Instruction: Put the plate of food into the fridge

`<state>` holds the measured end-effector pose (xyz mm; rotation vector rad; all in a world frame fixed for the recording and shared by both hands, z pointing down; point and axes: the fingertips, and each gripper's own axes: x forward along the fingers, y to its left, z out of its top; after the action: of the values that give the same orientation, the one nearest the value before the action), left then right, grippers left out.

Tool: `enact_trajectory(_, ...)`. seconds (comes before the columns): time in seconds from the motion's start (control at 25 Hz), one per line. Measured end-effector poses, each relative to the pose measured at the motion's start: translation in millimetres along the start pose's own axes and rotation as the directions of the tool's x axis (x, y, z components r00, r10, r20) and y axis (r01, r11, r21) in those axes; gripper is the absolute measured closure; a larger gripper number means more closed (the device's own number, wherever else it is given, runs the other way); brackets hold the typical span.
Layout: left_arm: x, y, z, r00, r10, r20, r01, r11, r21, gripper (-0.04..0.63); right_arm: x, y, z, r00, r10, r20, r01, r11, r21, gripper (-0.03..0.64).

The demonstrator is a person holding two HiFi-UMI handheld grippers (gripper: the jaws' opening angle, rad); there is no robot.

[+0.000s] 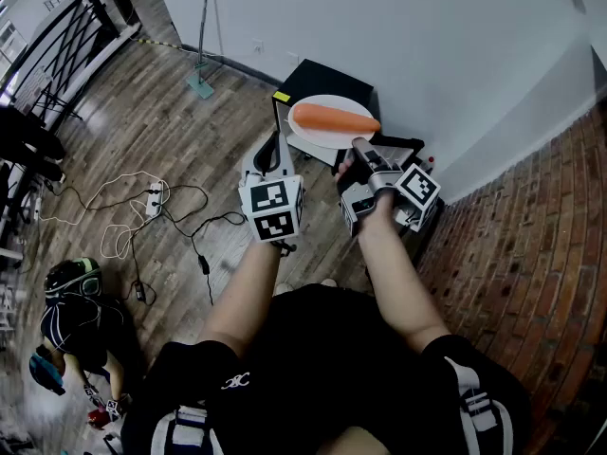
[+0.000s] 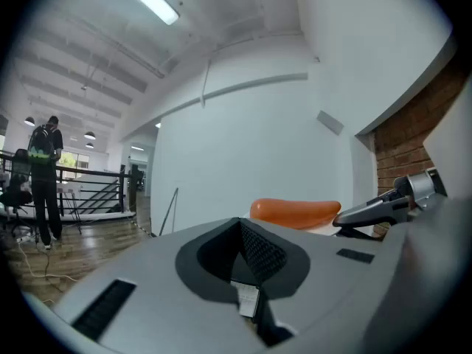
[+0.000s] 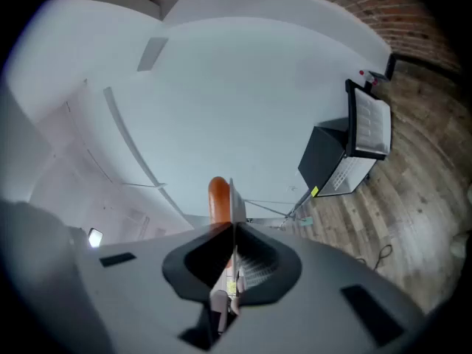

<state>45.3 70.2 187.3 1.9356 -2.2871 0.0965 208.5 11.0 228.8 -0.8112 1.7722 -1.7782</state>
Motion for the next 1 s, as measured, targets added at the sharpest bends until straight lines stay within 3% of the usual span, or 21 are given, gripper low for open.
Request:
enact_trajectory(0.24,6.9,4.3,-12.6,1.0,-0.006,-0.021,0.006,1.0,0.001,0.6,2.9,-6.8,2.9,1.0,-0.013,0.005,0.013,1.0,0.002,0.591)
enact_trajectory(0.76,18.1,7.3,-26.4,0.999,-0.014,-0.03,0.014,1.0,0.0,0.6,13.0,-21.7,12.6,0.999,0.037,0.016,-0.038,0.999,0.018,0.588)
enact_trajectory(1.0,17.0,50.1,-33.7,0.999,-0.026,-0.041,0.025,1.0,-0.004,0.6,32.4,-19.5,-20.4,0.999,0.029,0.027,-0.029,1.0,0.0,0.588)
